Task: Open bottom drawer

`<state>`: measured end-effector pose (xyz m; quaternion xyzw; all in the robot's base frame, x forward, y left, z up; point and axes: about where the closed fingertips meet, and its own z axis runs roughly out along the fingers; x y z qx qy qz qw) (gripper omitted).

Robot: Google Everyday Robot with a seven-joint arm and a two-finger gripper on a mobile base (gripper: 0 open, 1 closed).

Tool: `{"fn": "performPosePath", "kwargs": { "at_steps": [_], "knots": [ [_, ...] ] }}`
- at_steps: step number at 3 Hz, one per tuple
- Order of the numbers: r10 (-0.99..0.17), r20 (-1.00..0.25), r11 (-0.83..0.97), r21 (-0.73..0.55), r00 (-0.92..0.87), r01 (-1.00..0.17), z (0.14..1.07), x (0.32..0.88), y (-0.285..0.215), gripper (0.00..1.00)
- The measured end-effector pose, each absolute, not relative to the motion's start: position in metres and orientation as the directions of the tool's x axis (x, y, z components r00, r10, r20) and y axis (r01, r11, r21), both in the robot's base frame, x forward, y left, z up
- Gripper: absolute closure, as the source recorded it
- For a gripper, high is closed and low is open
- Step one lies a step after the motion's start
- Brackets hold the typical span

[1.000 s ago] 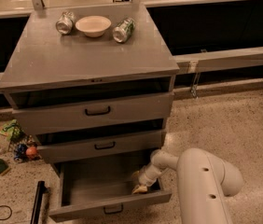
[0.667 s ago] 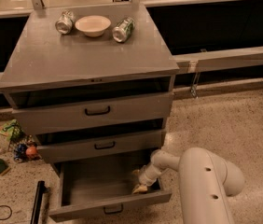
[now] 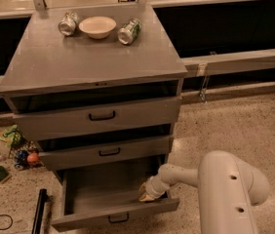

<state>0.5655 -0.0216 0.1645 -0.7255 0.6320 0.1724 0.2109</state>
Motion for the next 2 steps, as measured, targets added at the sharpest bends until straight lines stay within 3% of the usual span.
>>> {"fn": "performPosePath", "kwargs": {
  "at_steps": [1, 2],
  "knots": [
    [-0.849, -0.479, -0.124, -0.227, 0.222, -0.966, 0.179, 0.569, -0.024, 0.88],
    [-0.865, -0.375, -0.193, -0.362, 0.333, -0.912, 0.208, 0.568, -0.057, 1.00]
  ]
}}
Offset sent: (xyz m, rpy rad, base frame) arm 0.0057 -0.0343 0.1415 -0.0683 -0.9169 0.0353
